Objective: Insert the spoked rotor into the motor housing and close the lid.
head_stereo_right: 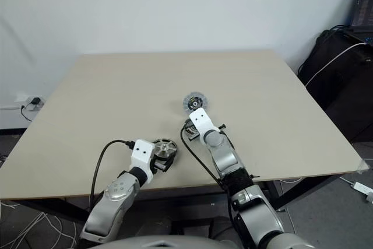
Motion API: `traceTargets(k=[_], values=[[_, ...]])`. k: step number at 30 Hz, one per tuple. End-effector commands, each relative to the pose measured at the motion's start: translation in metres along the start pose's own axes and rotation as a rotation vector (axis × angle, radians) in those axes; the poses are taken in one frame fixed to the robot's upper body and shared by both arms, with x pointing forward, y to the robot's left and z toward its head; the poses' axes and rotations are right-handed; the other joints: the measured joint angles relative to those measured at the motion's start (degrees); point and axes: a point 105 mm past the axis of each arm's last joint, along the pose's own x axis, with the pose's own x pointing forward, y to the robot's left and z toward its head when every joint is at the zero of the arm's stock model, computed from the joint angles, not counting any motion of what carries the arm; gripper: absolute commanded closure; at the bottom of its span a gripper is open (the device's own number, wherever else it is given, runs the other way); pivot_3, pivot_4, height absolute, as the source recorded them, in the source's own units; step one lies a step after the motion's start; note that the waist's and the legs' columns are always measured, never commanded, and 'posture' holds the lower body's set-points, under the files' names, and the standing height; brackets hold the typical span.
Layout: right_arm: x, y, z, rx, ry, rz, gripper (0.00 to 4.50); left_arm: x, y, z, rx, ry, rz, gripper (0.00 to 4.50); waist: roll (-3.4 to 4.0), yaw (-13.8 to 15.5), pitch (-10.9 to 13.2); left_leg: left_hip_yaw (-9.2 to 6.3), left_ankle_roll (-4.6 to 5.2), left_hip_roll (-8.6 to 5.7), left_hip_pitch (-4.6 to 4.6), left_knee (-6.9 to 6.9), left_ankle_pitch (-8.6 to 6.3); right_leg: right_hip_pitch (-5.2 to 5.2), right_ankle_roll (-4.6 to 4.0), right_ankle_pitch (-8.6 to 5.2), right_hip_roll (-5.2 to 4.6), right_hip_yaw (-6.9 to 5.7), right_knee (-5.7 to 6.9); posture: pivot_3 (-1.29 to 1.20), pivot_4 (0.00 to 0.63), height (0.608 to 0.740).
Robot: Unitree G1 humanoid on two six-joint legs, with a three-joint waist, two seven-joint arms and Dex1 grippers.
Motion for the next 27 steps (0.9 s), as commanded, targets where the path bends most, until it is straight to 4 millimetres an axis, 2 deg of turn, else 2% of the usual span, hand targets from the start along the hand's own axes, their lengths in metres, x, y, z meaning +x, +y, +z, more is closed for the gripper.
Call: traceTargets(k=[1, 15, 27], values=[[0.001, -0.001, 0.021, -0.031, -0.068, 0.003, 4.48, -0.001, -0.002, 0.016, 0.013, -0.058, -0.008, 0.00, 0.00, -0.02, 0.00, 0.00, 0.00, 0.00, 0.00, 0.00, 0.00, 0.00, 0.00, 0.00, 0.00, 0.00, 0.00, 0.00, 0.000, 0.740], [0.005, 0.012, 0.021, -0.058, -0.077, 0.061, 4.48, 0.000, -0.007, 0.015, 0.008, -0.055, -0.022, 0.00, 0.00, -0.06, 0.00, 0.00, -0.01, 0.00, 0.01, 0.00, 0.01, 0.00, 0.00, 0.00, 0.02, 0.00, 0.01, 0.00, 0.000, 0.740], [0.004, 0.005, 0.021, -0.049, -0.088, 0.024, 4.48, 0.001, -0.009, 0.015, 0.007, -0.052, -0.032, 0.00, 0.00, -0.04, 0.00, 0.00, -0.01, 0.00, 0.00, 0.00, 0.01, 0.00, 0.00, 0.00, 0.01, 0.00, 0.01, 0.00, 0.000, 0.740]])
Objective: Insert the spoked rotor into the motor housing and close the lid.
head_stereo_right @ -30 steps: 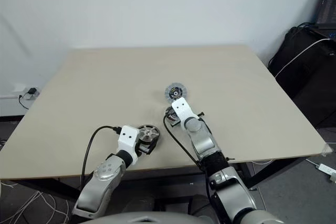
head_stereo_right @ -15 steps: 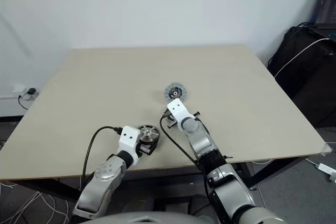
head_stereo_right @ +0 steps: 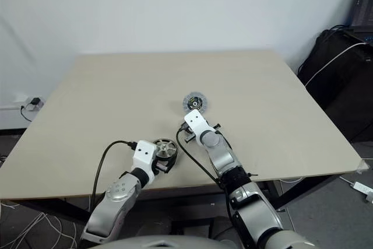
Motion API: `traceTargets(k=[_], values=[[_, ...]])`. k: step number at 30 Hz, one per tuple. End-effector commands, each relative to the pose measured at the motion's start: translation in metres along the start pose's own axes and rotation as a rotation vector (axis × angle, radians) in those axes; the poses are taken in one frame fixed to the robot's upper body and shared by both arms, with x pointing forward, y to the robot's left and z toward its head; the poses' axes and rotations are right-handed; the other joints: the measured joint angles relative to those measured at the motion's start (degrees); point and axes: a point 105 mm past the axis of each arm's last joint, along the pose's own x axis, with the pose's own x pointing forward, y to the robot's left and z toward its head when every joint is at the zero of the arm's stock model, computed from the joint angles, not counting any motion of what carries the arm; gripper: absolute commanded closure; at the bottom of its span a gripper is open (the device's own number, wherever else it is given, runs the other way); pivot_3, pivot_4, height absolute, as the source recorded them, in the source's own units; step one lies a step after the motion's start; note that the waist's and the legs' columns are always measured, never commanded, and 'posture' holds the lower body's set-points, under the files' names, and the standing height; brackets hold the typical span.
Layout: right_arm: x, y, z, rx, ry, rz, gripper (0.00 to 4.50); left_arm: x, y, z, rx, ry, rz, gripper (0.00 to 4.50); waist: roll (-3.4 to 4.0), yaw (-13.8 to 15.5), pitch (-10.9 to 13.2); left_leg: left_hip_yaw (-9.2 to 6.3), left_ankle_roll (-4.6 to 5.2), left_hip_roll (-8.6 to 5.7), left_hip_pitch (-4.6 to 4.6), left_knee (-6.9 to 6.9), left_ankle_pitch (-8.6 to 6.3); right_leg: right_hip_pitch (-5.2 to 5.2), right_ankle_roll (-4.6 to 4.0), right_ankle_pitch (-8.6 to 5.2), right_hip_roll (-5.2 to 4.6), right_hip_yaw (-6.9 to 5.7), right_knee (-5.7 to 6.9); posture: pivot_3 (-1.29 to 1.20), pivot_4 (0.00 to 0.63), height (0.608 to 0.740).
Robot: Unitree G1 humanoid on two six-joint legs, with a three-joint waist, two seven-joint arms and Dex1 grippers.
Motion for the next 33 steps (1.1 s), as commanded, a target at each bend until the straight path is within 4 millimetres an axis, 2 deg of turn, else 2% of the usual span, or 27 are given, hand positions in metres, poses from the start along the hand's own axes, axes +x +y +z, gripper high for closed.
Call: traceTargets(k=[1, 17, 26, 30, 33], values=[[-0.001, -0.008, 0.017, -0.005, -0.059, -0.039, 4.48, 0.000, -0.003, 0.016, 0.009, -0.055, -0.011, 0.00, 0.00, 0.00, 0.00, 0.00, 0.00, 0.00, 0.00, 0.00, 0.00, 0.00, 0.00, 0.00, 0.00, 0.00, 0.00, 0.00, 0.000, 0.740], [0.008, -0.003, 0.012, -0.022, -0.057, -0.029, 4.48, -0.001, -0.003, 0.015, 0.004, -0.056, -0.007, 0.00, 0.00, -0.08, 0.00, 0.00, -0.02, 0.00, 0.02, 0.00, 0.01, 0.02, 0.00, 0.00, 0.01, 0.00, 0.02, 0.00, 0.000, 0.740], [0.013, -0.009, 0.011, -0.017, -0.058, -0.047, 4.48, -0.001, -0.004, 0.015, 0.003, -0.055, -0.010, 0.00, 0.00, -0.46, 0.00, 0.00, -0.05, 0.00, 0.11, 0.00, 0.03, 0.10, 0.00, 0.01, 0.03, 0.00, 0.03, 0.00, 0.000, 0.740], [0.005, -0.015, 0.020, 0.009, -0.124, -0.057, 4.48, -0.002, -0.003, 0.019, -0.006, -0.079, 0.002, 0.00, 0.00, -0.36, 0.00, 0.00, -0.06, 0.01, 0.12, 0.00, 0.04, 0.10, -0.02, 0.03, 0.02, 0.00, 0.05, 0.00, 0.000, 0.740], [-0.012, -0.014, 0.031, 0.041, -0.221, -0.027, 4.48, -0.004, 0.004, 0.028, -0.021, -0.142, 0.049, 0.00, 0.01, -0.16, 0.00, -0.01, -0.06, 0.01, 0.07, 0.00, 0.04, 0.07, -0.02, 0.03, 0.01, -0.01, 0.01, 0.00, 0.000, 0.740]])
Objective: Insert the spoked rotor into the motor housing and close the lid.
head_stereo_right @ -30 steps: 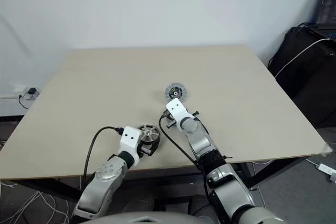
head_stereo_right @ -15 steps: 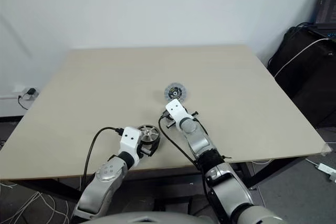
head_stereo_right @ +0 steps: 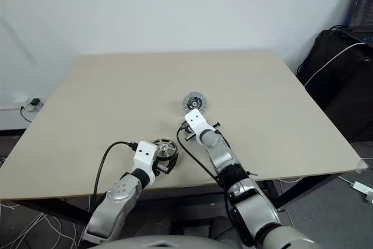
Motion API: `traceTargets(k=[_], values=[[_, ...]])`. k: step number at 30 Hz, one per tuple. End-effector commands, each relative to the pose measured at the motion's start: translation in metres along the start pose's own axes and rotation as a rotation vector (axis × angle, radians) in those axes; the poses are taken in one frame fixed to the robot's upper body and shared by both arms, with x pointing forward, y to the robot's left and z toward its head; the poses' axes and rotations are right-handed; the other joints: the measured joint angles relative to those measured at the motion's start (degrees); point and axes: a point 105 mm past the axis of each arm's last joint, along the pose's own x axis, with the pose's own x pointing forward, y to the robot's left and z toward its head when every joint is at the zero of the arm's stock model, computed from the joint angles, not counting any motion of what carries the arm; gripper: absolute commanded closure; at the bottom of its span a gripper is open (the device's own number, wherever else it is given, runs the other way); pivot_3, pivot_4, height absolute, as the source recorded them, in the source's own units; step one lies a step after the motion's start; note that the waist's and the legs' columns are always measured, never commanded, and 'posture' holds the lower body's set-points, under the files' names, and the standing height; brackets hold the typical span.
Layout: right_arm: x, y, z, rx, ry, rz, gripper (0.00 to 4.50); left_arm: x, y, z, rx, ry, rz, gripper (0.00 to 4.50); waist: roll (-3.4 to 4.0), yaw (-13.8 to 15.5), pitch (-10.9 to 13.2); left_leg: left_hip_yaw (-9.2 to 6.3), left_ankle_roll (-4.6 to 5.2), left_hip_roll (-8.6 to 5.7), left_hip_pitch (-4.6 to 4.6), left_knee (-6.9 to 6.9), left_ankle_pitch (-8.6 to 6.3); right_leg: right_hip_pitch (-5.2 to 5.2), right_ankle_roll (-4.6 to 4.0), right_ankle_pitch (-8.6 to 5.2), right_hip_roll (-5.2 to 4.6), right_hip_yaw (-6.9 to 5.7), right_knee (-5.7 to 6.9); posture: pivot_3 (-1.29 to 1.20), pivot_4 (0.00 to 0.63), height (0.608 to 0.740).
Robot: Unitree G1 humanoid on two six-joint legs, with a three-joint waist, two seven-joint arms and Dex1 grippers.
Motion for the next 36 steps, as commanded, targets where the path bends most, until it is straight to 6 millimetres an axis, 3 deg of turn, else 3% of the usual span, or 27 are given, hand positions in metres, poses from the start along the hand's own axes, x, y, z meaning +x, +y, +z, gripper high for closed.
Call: traceTargets(k=[1, 4, 7, 10, 14, 25, 36], values=[[-0.024, -0.008, 0.035, 0.048, -0.197, 0.013, 4.48, -0.004, 0.011, 0.036, -0.017, -0.178, 0.094, 0.00, 0.00, 0.18, 0.00, 0.00, 0.00, 0.00, -0.04, 0.00, 0.00, -0.02, 0.00, 0.00, 0.00, 0.00, -0.02, 0.00, 0.000, 0.740], [-0.045, -0.009, 0.034, 0.093, -0.251, 0.026, 4.48, -0.007, 0.020, 0.044, -0.025, -0.256, 0.167, 0.00, -0.02, 0.48, 0.01, -0.01, 0.06, 0.00, -0.11, 0.00, -0.04, -0.05, 0.03, -0.02, -0.02, 0.00, -0.11, 0.00, 0.000, 0.740], [-0.070, -0.009, 0.022, 0.117, -0.266, 0.030, 4.48, -0.008, 0.029, 0.031, -0.027, -0.213, 0.241, 0.00, -0.03, 0.61, 0.01, -0.01, 0.12, 0.00, -0.12, -0.01, -0.07, -0.05, 0.04, -0.04, -0.03, 0.00, -0.13, 0.00, 0.000, 0.740], [-0.087, -0.011, 0.003, 0.160, -0.227, 0.013, 4.48, -0.008, 0.021, 0.015, -0.249, -0.171, 0.160, 0.00, -0.09, 0.56, 0.05, -0.01, 0.17, 0.01, -0.11, 0.01, -0.10, -0.02, 0.07, -0.06, -0.06, 0.00, -0.13, 0.00, 0.000, 0.740], [-0.099, -0.013, -0.014, 0.201, -0.177, -0.020, 4.48, -0.006, 0.015, 0.003, -0.399, -0.135, 0.138, 0.00, -0.42, 0.52, 0.34, -0.01, 0.19, 0.01, -0.10, 0.04, -0.12, 0.00, 0.20, -0.13, -0.06, -0.01, -0.10, 0.00, 0.000, 0.740], [-0.106, -0.021, -0.019, 0.243, -0.155, -0.075, 4.48, 0.007, 0.015, 0.002, -0.639, -0.128, 0.132, 0.00, -0.54, 0.64, 0.40, -0.03, 0.19, 0.07, -0.08, 0.13, -0.11, 0.07, 0.35, -0.20, -0.06, -0.13, -0.12, 0.00, 0.000, 0.740], [-0.107, -0.022, -0.020, 0.256, -0.152, -0.088, 4.48, 0.015, 0.002, 0.014, -0.917, -0.149, -0.005, 0.00, -0.56, 0.63, 0.41, -0.03, 0.19, 0.06, -0.12, 0.15, -0.12, 0.07, 0.16, -0.10, -0.06, -0.15, -0.16, 0.00, 0.000, 0.740]])
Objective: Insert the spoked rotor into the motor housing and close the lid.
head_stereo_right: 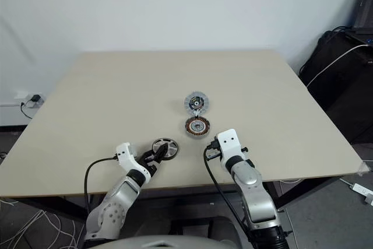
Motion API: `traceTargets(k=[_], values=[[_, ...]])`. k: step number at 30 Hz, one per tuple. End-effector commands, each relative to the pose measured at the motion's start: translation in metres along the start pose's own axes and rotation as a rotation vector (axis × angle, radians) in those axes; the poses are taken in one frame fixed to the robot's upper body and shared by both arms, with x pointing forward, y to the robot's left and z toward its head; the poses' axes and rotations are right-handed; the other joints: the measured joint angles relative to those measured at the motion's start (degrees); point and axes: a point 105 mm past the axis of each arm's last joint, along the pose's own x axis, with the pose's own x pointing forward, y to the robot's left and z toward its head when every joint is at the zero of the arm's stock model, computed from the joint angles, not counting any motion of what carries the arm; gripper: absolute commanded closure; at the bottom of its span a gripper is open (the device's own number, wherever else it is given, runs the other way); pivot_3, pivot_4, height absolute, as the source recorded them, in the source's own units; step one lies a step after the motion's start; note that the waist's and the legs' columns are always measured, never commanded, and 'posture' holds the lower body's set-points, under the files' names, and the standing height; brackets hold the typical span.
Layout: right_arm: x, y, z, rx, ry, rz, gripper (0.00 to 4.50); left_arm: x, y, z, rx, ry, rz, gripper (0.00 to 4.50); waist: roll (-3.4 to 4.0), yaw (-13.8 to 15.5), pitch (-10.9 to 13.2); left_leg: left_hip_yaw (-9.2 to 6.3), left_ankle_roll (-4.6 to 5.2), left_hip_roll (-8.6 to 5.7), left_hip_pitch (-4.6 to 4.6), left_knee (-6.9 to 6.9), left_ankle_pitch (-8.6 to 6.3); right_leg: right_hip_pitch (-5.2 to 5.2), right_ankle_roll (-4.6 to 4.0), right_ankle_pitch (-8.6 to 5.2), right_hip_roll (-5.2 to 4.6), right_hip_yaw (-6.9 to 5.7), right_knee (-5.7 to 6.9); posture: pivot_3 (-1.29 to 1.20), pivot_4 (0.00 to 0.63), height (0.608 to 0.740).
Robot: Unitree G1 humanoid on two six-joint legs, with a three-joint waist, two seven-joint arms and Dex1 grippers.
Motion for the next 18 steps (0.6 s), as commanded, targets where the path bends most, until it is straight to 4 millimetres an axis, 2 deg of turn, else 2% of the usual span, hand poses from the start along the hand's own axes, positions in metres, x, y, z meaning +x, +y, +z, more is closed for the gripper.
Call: traceTargets(k=[1, 3, 15, 16, 18], values=[[-0.002, -0.002, 0.017, -0.001, -0.063, -0.013, 4.48, 0.010, -0.031, 0.002, -0.149, -0.029, -0.104, 0.00, 0.00, 0.00, 0.00, 0.00, 0.00, 0.00, 0.01, 0.00, 0.00, 0.01, 0.00, 0.00, 0.00, 0.00, 0.01, 0.00, 0.000, 0.740], [-0.002, -0.003, 0.017, -0.001, -0.061, -0.015, 4.48, 0.010, -0.037, 0.000, -0.198, -0.008, -0.135, 0.00, 0.00, 0.00, 0.00, 0.00, 0.00, 0.00, 0.01, 0.01, 0.00, 0.01, 0.00, 0.00, 0.00, -0.01, 0.02, 0.00, 0.000, 0.740], [-0.002, -0.006, 0.015, -0.001, -0.053, -0.034, 4.50, 0.008, -0.028, -0.003, -0.253, 0.017, -0.107, 3.94, 0.00, -0.01, 0.00, 0.00, -0.01, 0.00, 0.02, 0.04, 0.01, 0.03, -0.01, 0.00, 0.01, -0.01, 0.02, 0.00, 0.000, 0.740], [-0.002, -0.007, 0.015, -0.001, -0.053, -0.034, 4.50, 0.008, -0.028, -0.002, -0.254, 0.015, -0.107, 4.09, 0.00, -0.03, 0.00, 0.00, -0.02, 0.00, 0.02, 0.04, 0.01, 0.03, -0.01, 0.00, 0.01, -0.01, 0.02, 0.00, 0.000, 0.740], [-0.002, -0.007, 0.015, -0.001, -0.053, -0.035, 4.50, 0.008, -0.028, -0.001, -0.261, 0.007, -0.109, 4.08, 0.00, -0.04, -0.01, 0.00, -0.01, 0.00, 0.02, 0.04, 0.01, 0.03, -0.01, 0.00, 0.01, -0.01, 0.02, 0.00, 0.000, 0.740]])
